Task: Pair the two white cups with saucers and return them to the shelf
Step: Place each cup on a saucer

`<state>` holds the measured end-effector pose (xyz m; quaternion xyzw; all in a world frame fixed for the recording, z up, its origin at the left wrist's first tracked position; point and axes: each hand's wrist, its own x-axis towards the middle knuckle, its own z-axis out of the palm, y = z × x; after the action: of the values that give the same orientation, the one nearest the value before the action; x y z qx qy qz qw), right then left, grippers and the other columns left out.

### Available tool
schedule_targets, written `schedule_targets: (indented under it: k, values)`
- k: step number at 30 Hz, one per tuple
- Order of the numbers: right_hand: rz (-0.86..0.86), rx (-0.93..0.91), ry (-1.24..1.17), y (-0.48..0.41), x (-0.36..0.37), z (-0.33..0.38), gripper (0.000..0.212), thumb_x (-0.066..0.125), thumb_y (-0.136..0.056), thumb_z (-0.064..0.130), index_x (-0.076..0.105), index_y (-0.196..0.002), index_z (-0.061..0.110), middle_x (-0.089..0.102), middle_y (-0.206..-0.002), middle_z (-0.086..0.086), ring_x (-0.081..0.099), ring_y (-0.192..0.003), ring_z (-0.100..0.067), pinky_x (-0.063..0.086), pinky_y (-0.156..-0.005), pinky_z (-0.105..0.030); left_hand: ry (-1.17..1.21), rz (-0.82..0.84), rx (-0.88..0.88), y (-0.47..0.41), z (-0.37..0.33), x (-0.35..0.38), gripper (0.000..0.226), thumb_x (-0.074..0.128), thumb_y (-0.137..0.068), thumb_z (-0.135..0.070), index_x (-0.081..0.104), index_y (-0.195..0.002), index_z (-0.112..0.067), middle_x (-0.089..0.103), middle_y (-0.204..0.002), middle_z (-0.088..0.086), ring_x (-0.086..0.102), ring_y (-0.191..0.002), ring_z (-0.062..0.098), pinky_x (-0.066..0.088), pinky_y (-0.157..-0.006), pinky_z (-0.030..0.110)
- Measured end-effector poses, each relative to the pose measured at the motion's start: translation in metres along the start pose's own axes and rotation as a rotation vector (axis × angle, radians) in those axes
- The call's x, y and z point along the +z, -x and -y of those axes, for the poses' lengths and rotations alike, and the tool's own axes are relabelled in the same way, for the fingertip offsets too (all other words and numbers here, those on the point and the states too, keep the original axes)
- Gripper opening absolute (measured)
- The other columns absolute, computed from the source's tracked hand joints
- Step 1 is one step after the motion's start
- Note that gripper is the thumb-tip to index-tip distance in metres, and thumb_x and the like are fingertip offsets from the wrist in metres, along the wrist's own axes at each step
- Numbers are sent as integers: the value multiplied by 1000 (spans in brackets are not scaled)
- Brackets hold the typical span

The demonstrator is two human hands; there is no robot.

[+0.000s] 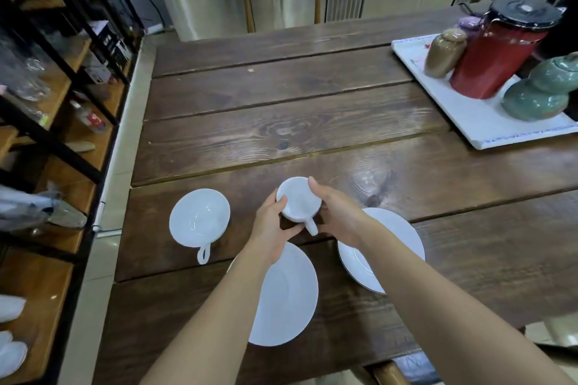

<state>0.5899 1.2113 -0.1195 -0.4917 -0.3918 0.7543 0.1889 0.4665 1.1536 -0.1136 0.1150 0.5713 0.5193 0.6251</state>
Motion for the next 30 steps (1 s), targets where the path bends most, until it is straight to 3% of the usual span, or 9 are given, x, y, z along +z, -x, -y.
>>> schedule_targets:
  k: [3, 6, 8, 11, 13, 16, 20, 22, 30]
  values:
    - [-131, -71, 103, 8, 1, 4, 60, 52, -81, 59, 56, -122, 17, 65, -118, -8, 63, -108, -27, 55, -87, -42, -86, -33, 46, 3, -5, 5, 34, 39, -99, -15, 57, -127, -19, 55, -133, 10, 52, -120, 31, 55, -83, 44]
    - [-252, -243, 143, 27, -6, 6, 45, 52, -90, 48, 54, -119, 14, 64, -108, -3, 64, -98, -19, 55, -69, -24, -142, -8, 92, 10, -11, 18, 32, 41, -98, -14, 60, -124, -19, 59, -128, 9, 56, -115, 31, 58, -73, 39]
    - [-335, -332, 141, 41, -15, 5, 40, 52, -91, 44, 55, -116, 14, 62, -100, 3, 62, -91, -12, 52, -61, -18, -164, 40, 112, 18, -12, 31, 31, 42, -98, -13, 62, -121, -19, 62, -122, 7, 59, -111, 28, 58, -74, 40]
    - [-473, -372, 169, 61, -33, -5, 38, 53, -91, 43, 57, -111, 12, 61, -94, 3, 61, -89, -12, 56, -69, -28, -215, 123, 95, 30, -3, 53, 28, 43, -98, -12, 64, -115, -20, 66, -110, 1, 62, -102, 24, 58, -77, 44]
    - [-535, -382, 193, 72, -45, -14, 37, 53, -91, 43, 58, -105, 9, 60, -87, 4, 60, -82, -13, 54, -66, -28, -265, 159, 81, 35, 7, 65, 27, 44, -98, -11, 65, -114, -19, 67, -105, -1, 63, -99, 24, 58, -78, 47]
    - [-610, -367, 234, 87, -58, -27, 33, 54, -90, 43, 60, -99, 11, 59, -82, 5, 59, -75, -12, 49, -60, -24, -296, 209, 38, 38, 24, 77, 28, 44, -97, -9, 66, -112, -16, 67, -109, 7, 64, -98, 27, 59, -78, 48]
    - [-653, -322, 251, 97, -68, -38, 25, 54, -90, 41, 58, -90, 16, 60, -79, 3, 60, -71, -16, 57, -68, -39, -312, 214, -16, 38, 41, 84, 25, 45, -97, -11, 67, -108, -16, 64, -117, 15, 64, -103, 34, 59, -76, 48]
    - [-669, -315, 255, 99, -69, -42, 26, 54, -91, 39, 58, -91, 13, 60, -78, 2, 60, -70, -15, 56, -69, -40, -314, 207, -35, 38, 47, 85, 27, 44, -97, -11, 67, -111, -13, 64, -119, 15, 63, -105, 34, 59, -75, 47]
    - [-731, -280, 262, 100, -69, -56, 31, 53, -92, 36, 58, -93, 5, 56, -74, 4, 53, -64, -6, 46, -50, -12, -318, 207, -99, 36, 58, 81, 24, 45, -97, -10, 67, -104, -19, 62, -122, 12, 59, -112, 33, 59, -74, 45]
